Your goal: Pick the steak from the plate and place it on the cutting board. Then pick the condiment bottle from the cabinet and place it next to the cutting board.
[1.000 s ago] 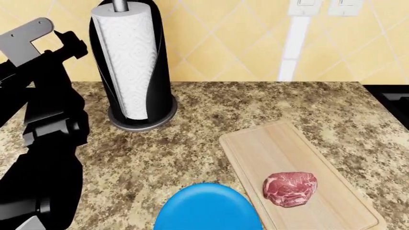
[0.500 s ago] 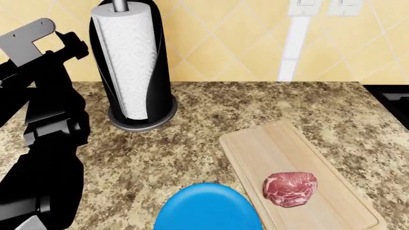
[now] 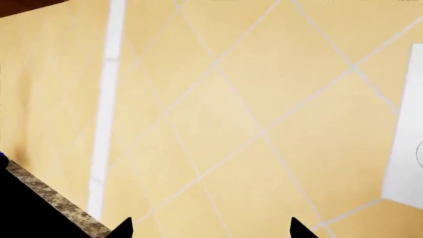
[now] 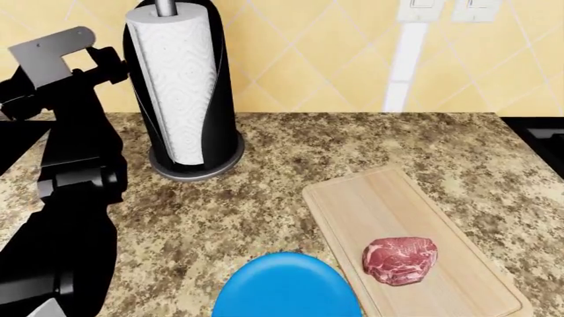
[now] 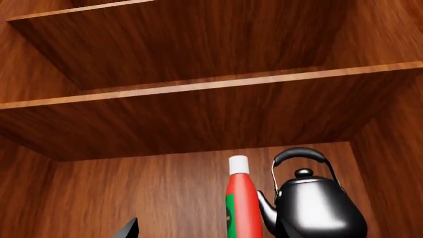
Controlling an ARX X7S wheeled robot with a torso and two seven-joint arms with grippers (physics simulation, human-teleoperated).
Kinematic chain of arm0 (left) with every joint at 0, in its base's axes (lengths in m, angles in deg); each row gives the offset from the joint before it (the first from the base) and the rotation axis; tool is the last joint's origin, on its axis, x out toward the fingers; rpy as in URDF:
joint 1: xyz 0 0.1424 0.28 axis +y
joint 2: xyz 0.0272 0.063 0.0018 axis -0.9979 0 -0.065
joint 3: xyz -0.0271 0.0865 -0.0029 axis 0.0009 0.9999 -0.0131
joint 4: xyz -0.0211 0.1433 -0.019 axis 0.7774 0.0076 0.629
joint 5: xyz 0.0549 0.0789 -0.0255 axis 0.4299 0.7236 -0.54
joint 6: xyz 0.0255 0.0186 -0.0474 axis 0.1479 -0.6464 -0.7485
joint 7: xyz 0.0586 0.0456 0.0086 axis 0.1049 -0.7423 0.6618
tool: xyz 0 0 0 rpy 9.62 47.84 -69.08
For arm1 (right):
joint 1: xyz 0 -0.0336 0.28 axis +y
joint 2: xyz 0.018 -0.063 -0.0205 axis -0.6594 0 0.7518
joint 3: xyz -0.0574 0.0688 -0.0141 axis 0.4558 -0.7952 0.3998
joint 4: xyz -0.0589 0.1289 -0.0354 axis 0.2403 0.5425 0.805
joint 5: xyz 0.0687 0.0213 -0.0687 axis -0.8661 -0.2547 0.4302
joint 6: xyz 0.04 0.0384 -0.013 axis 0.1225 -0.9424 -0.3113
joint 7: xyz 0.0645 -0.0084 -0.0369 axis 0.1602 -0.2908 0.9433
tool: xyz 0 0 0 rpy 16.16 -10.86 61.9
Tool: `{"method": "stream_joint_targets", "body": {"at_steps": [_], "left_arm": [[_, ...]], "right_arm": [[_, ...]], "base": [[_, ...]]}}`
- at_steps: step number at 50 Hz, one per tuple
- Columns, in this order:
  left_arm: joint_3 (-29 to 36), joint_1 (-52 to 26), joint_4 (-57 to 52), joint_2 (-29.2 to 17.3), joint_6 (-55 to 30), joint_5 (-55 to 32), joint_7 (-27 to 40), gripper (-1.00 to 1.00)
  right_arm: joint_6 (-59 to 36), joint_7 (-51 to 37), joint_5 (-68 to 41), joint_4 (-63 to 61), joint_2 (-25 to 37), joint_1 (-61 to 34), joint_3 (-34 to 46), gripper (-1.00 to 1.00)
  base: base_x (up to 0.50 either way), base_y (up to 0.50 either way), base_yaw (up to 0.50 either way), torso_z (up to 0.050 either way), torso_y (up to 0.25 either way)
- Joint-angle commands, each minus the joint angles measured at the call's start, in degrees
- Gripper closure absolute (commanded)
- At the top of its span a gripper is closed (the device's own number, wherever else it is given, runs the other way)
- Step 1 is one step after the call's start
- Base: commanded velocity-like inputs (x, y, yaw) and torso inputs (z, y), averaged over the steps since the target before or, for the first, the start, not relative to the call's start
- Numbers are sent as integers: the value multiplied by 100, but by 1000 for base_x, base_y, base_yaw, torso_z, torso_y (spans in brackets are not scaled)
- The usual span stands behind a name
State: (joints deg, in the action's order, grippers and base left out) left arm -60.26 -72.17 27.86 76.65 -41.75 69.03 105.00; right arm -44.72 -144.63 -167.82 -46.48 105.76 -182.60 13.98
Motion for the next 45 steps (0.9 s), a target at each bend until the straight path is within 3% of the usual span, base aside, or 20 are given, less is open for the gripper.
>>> {"method": "stream_joint_targets", "body": {"at_steps": [1,25,45], "left_arm": [[146,4,5,8,-6,101,50,-100],[127,-1,1,0,-21,-57,3,-100],[11,-9,-2,-3,-63,-201,-102,-100]], "right_arm": [[-127,49,177,285,-210,-21,92,-100],[-992,789,1304,1906,-842,349,531,-100],[-1084,958,1613,2270,-1016,655,674,-100]], "base": [[0,0,0,0,0],[0,0,0,0,0],[0,0,0,0,0]]}}
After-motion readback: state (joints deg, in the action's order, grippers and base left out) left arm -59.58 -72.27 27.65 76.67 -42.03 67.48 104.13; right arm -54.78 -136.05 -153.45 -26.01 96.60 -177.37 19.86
